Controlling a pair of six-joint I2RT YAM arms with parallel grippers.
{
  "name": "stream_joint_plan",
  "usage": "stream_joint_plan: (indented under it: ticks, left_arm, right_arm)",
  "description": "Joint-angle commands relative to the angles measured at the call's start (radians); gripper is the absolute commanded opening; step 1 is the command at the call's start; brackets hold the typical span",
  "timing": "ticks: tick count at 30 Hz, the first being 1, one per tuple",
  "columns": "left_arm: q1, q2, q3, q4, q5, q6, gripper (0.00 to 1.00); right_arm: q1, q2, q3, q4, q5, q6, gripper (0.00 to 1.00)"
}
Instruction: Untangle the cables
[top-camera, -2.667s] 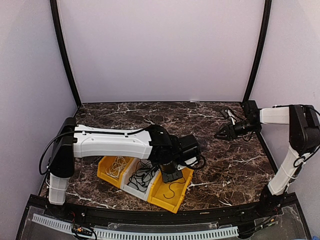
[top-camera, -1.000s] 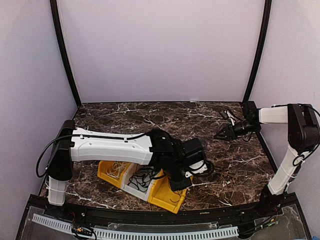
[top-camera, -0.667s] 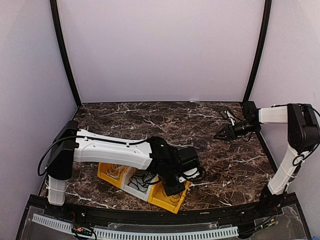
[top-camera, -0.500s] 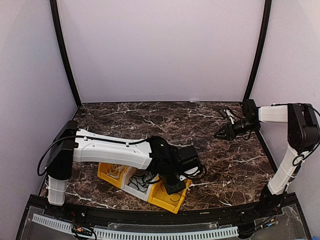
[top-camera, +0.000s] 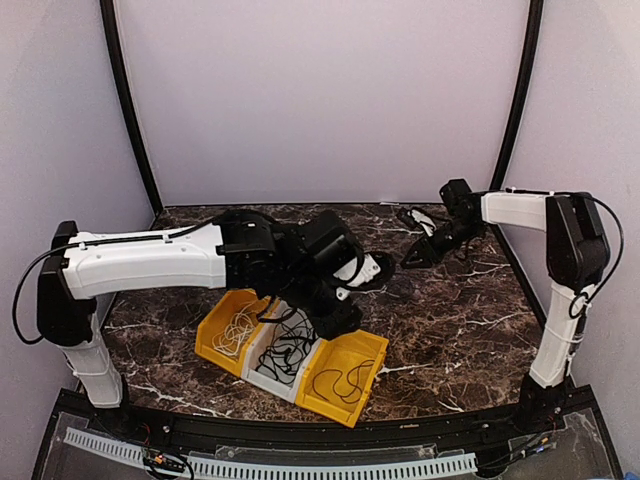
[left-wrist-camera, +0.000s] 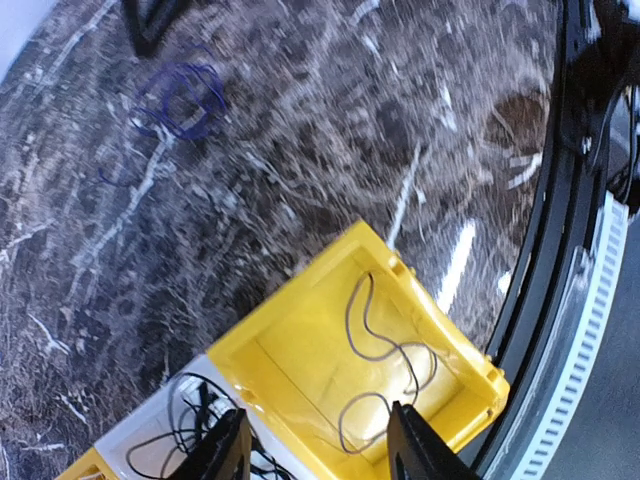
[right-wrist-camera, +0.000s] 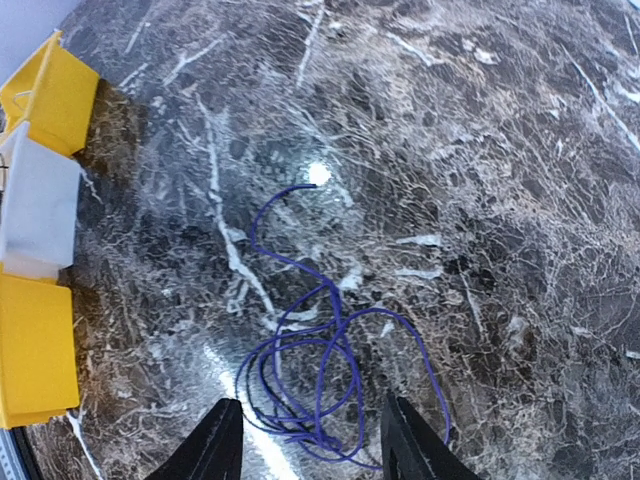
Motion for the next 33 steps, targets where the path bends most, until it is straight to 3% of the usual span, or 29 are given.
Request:
stream_joint_plan:
  ticks: [1,6,14,23,33]
  left_arm:
    - [0.061,-0.119,-0.087,0.185,-0.008,-0.103,0.50]
    - [0.067,-0.114,-0.119,0.300,-0.007,-0.171,0.51]
    - [0.071,-0.079,-0.146,0.337,-0.063,-0.268,0.51]
    - [0.072,-0.169,-0.295,0.568,-0.047,-0.415,0.50]
    - [0.073,-0.248,-0.376,0.591,-0.088,-0.418,0.50]
  right_arm:
    - [0.013,0.104,0.114,-0.095,0.128,0.036,0.47]
    - [0.016,0.178,0.180,-0.146,0.135,0.053,0.45]
    - [0.046,0.177,0.224,-0.135,0.072,0.012,0.46]
    - [0.191,0.267,0.335,-0.174,0.288,-0.129,0.52]
    - [0.219,0.329,0.357,-0.162,0.376,-0.138,0.52]
